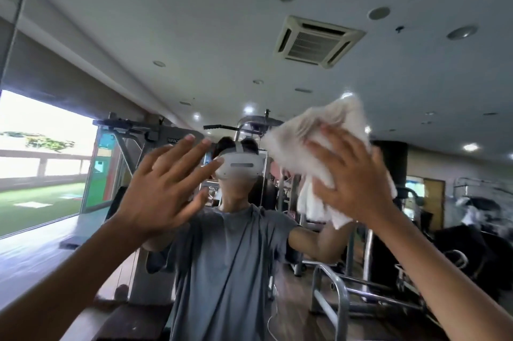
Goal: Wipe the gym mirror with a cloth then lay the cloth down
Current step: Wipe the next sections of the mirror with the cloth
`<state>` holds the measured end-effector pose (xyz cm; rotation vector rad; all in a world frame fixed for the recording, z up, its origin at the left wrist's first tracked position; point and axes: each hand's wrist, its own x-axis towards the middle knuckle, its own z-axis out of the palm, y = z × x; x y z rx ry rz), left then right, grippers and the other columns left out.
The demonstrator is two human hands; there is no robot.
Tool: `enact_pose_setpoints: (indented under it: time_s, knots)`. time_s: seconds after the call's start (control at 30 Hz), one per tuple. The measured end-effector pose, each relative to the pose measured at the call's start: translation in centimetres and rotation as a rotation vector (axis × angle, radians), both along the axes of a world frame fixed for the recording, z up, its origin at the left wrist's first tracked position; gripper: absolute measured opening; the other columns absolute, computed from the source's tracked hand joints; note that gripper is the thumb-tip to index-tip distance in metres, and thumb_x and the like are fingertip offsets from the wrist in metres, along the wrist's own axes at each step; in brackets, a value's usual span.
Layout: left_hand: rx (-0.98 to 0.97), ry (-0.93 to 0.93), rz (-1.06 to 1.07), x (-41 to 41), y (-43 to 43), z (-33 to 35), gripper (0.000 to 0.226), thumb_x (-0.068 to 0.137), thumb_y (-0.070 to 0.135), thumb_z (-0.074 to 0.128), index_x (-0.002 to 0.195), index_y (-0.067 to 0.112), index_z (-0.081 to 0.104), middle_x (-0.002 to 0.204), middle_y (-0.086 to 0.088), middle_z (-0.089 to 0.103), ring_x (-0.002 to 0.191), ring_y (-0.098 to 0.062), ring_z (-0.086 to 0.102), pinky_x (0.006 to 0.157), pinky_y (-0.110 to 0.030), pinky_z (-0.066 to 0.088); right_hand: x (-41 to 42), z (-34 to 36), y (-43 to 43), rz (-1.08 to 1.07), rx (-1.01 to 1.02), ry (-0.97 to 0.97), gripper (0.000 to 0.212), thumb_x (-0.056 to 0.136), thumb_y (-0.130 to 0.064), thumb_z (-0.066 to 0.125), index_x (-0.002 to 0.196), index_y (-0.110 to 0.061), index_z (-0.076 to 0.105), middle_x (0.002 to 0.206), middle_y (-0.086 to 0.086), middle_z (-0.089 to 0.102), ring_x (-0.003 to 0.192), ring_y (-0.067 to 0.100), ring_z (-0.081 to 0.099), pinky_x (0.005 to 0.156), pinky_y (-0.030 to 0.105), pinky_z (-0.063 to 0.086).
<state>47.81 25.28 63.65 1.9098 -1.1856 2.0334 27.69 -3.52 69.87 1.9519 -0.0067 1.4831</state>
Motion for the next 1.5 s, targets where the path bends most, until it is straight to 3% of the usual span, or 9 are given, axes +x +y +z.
enact_pose_setpoints:
  time_s: [0.17, 0.27, 0.47, 0.6, 0.8, 0.93, 1.07, 1.33, 1.5]
  knots:
    - [-0.124, 0.142, 0.012, 2.2, 3.9, -0.8, 0.065, 0.103, 0.053, 0.017, 0.152, 0.017, 0.038, 0.160, -0.017, 0.032, 0.148, -0.031, 0.029, 0.114, -0.048, 0.025, 3.9, 4.0, 5.8, 0.073, 0.501, -0.405, 0.064, 0.088, -0.056, 0.037, 0.145, -0.027, 0.044, 0.153, 0.003, 0.038, 0.137, 0.027, 0.033, 0.101, 0.056, 0.035]
    - [-0.141, 0.145, 0.012, 2.6, 4.6, -1.8, 0.063, 0.104, 0.051, 0.017, 0.153, 0.017, 0.036, 0.161, -0.016, 0.031, 0.149, -0.031, 0.029, 0.118, -0.050, 0.020, 6.9, 2.9, 10.1, 0.043, 0.401, -0.327, 0.066, 0.090, -0.057, 0.032, 0.148, -0.026, 0.040, 0.156, 0.005, 0.034, 0.139, 0.026, 0.032, 0.097, 0.048, 0.032]
    - [-0.167, 0.165, -0.038, 3.2, 4.9, -2.8, 0.062, 0.104, 0.051, 0.018, 0.154, 0.019, 0.036, 0.164, -0.013, 0.027, 0.152, -0.029, 0.025, 0.119, -0.053, 0.021, 5.4, -2.4, 8.6, -0.031, -0.164, 0.043, 0.071, 0.086, -0.060, 0.045, 0.150, -0.030, 0.037, 0.160, 0.005, 0.031, 0.142, 0.025, 0.030, 0.092, 0.048, 0.040]
    - [-0.233, 0.192, -0.073, 3.0, 4.5, -3.4, 0.060, 0.104, 0.049, 0.018, 0.155, 0.021, 0.036, 0.165, -0.009, 0.025, 0.153, -0.028, 0.022, 0.120, -0.057, 0.021, 2.9, 0.3, 5.3, -0.077, 0.055, -0.065, 0.070, 0.088, -0.063, 0.040, 0.150, -0.031, 0.035, 0.157, 0.002, 0.034, 0.135, 0.028, 0.034, 0.093, 0.051, 0.044]
    - [-0.338, 0.291, -0.098, 3.1, 4.8, -3.5, 0.064, 0.103, 0.054, 0.014, 0.155, 0.025, 0.035, 0.166, -0.011, 0.020, 0.153, -0.029, 0.019, 0.122, -0.054, 0.015, 8.5, 3.3, 12.6, 0.040, 0.441, -0.408, 0.067, 0.087, -0.061, 0.039, 0.143, -0.026, 0.042, 0.150, 0.005, 0.039, 0.132, 0.027, 0.035, 0.093, 0.041, 0.027]
    - [-0.437, 0.363, -0.131, 3.2, 4.9, -3.6, 0.071, 0.101, 0.058, 0.010, 0.157, 0.020, 0.033, 0.167, -0.011, 0.016, 0.154, -0.029, 0.016, 0.124, -0.047, 0.008, 10.0, -2.0, 15.0, 0.034, 0.124, -0.154, 0.068, 0.086, -0.058, 0.045, 0.144, -0.025, 0.047, 0.153, 0.008, 0.040, 0.137, 0.027, 0.034, 0.096, 0.054, 0.038]
    - [-0.466, 0.394, -0.131, 3.4, 4.7, -3.7, 0.071, 0.099, 0.056, 0.020, 0.158, 0.018, 0.028, 0.168, -0.011, 0.010, 0.156, -0.025, 0.006, 0.125, -0.050, 0.004, 7.1, -3.3, 10.7, 0.006, -0.281, 0.109, 0.072, 0.081, -0.059, 0.051, 0.146, -0.031, 0.040, 0.156, 0.005, 0.034, 0.139, 0.025, 0.033, 0.092, 0.049, 0.038]
    - [-0.452, 0.383, -0.113, 3.9, 4.7, -4.0, 0.070, 0.098, 0.051, 0.028, 0.159, 0.016, 0.024, 0.167, -0.015, 0.011, 0.156, -0.027, 0.006, 0.124, -0.053, 0.008, 9.7, 4.5, 15.1, -0.010, 0.287, -0.331, 0.066, 0.085, -0.063, 0.037, 0.137, -0.025, 0.048, 0.140, 0.007, 0.046, 0.122, 0.029, 0.040, 0.092, 0.046, 0.035]
    - [-0.485, 0.332, -0.140, 3.8, 4.8, -3.8, 0.069, 0.098, 0.049, 0.031, 0.157, 0.013, 0.031, 0.166, -0.016, 0.018, 0.155, -0.028, 0.013, 0.124, -0.050, 0.009, 13.4, 1.7, 19.6, 0.000, 0.097, -0.206, 0.068, 0.084, -0.059, 0.036, 0.139, -0.021, 0.046, 0.144, 0.012, 0.046, 0.127, 0.028, 0.040, 0.090, 0.045, 0.032]
